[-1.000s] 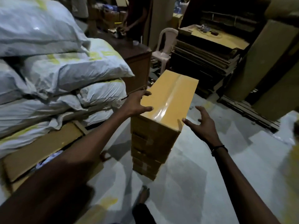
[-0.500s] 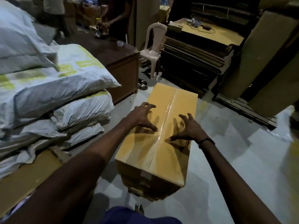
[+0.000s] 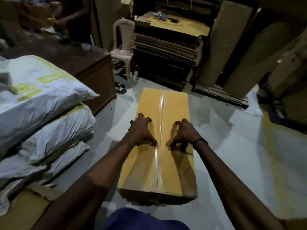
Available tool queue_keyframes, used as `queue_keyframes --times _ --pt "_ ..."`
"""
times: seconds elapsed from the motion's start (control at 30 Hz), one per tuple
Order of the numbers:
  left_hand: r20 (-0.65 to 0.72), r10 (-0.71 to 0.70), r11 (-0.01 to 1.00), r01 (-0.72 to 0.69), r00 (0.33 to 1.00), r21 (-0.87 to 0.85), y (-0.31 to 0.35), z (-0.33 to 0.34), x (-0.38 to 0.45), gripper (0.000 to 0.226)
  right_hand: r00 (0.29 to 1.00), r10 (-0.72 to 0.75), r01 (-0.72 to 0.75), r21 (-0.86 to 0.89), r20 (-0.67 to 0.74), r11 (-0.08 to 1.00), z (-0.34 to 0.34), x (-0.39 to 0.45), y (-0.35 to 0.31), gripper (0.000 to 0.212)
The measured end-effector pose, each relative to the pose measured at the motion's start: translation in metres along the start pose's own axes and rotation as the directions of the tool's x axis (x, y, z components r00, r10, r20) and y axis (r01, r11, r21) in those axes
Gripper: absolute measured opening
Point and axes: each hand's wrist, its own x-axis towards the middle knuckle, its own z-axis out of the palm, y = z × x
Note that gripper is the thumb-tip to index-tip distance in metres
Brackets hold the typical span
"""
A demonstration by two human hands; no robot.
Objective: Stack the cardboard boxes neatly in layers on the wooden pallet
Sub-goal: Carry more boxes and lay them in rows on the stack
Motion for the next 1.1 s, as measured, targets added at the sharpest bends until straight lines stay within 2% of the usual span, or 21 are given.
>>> queue_keyframes --times 0.2,0.37,0.6,0.7,0.8,1.1 --pt "-0.053 0.121 0.992 -0.12 0.991 0.031 0.001 -0.016 -0.027 0.134 0.99 0.04 -0.033 0.052 -0.134 0.998 -0.001 -0.048 -0.013 0.131" --pt "-0.111 0.302 0.953 -0.3 0.947 0.033 0.014 -0.029 -0.063 0.129 0.955 0.122 -0.102 0.088 -0.269 0.991 -0.006 -0.109 -0.017 0.135" --pt "0.008 0.521 0.85 -0.52 0.853 0.076 0.067 0.007 -0.133 0.127 0.866 0.376 -0.328 0.196 -0.328 0.924 0.016 -0.242 0.016 0.137" --pt "0.117 0.62 0.774 -0.629 0.776 0.067 0.097 0.042 -0.173 0.127 0.794 0.511 -0.446 0.255 -0.33 0.858 0.035 -0.314 0.039 0.132" --pt "0.206 0.723 0.667 -0.744 0.66 0.043 0.129 0.086 -0.223 0.125 0.688 0.652 -0.575 0.308 -0.318 0.758 0.055 -0.398 0.052 0.139" --pt "0.395 0.837 0.421 -0.907 0.379 -0.023 0.212 0.217 -0.393 0.116 0.398 0.886 -0.742 0.486 -0.237 0.463 0.129 -0.621 0.105 0.138"
